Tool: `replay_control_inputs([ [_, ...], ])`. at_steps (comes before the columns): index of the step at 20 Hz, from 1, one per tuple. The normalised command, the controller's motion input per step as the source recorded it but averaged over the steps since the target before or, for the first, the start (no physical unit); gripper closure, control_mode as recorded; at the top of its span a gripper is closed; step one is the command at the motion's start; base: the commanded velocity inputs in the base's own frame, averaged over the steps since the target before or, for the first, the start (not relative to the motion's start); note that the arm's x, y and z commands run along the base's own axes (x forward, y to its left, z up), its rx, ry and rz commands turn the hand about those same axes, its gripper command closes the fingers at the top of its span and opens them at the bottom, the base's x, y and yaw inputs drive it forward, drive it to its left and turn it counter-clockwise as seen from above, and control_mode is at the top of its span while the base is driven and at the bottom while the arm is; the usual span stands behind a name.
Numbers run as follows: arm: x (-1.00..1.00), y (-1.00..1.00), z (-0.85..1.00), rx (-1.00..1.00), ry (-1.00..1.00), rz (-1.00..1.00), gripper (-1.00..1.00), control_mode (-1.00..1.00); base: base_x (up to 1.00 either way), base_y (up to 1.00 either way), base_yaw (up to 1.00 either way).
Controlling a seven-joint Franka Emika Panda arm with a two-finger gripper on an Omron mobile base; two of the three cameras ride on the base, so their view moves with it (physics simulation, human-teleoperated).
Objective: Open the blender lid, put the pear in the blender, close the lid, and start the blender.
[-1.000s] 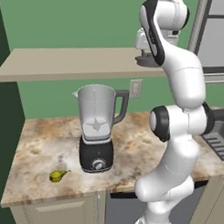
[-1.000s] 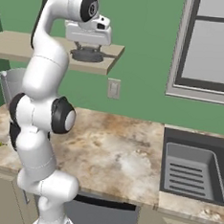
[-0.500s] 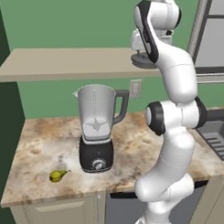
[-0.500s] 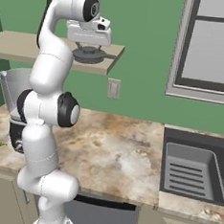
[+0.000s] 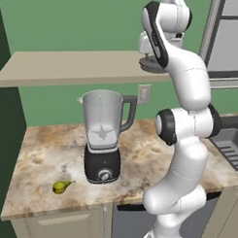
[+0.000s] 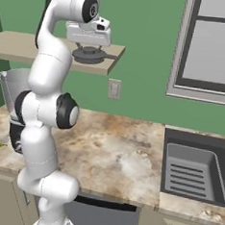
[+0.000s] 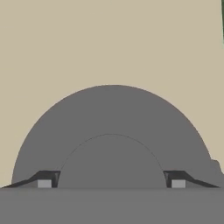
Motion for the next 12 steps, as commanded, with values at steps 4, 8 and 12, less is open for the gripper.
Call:
replay_control_inputs([
  [4, 0.0, 0.0, 0.0, 0.0, -0.2, 0.0, -1.0, -1.0, 0.0, 0.0, 0.0],
  [8, 0.0, 0.0, 0.0, 0.0, -0.22, 0.0, -1.0, -1.0, 0.0, 0.0, 0.0],
  [12, 0.0, 0.04, 0.03, 0.0, -0.2, 0.0, -1.0, -1.0, 0.0, 0.0, 0.0],
])
